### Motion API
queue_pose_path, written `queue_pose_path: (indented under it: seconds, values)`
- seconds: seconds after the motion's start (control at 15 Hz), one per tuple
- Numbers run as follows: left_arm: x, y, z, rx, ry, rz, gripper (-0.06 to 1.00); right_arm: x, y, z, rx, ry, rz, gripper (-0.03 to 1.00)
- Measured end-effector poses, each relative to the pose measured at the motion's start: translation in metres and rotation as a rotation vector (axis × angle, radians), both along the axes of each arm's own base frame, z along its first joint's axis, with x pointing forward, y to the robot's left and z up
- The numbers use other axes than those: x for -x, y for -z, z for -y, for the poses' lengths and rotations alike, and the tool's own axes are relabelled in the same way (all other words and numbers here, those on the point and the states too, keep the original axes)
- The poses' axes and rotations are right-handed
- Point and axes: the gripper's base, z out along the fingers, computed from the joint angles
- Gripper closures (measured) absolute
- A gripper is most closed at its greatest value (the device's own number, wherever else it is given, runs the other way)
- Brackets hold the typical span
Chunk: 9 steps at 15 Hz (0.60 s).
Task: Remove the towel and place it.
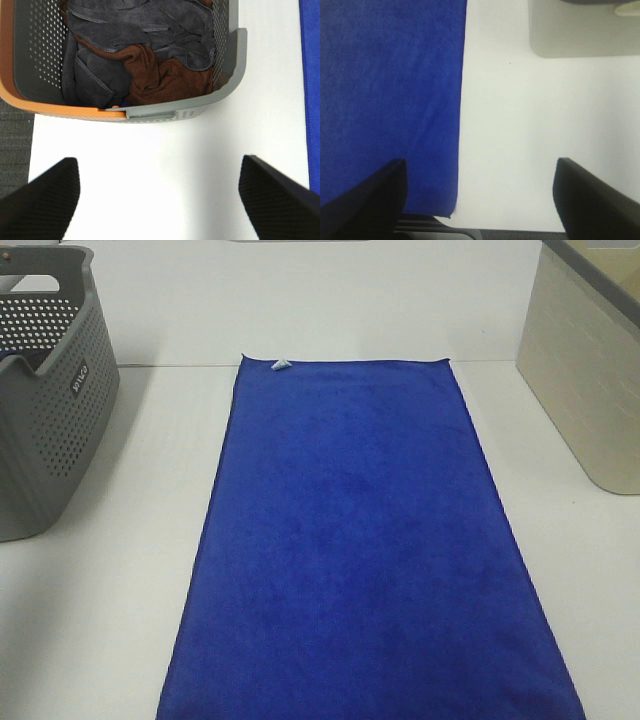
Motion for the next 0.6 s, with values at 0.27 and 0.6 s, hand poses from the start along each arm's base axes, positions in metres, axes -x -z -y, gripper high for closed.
queue_pose_path:
  seconds: [0.27,0.6]
  values:
    - [0.054,0.020,-0.001,-0.032,-0.003,0.056,0.13,0.064,0.040,-0.004,0.006,-0.004,0.013,0.19]
    - [0.099,0.059,-0.006,-0.107,-0.023,0.093,0.13,0.120,0.084,-0.005,0.036,0.002,0.093,0.19]
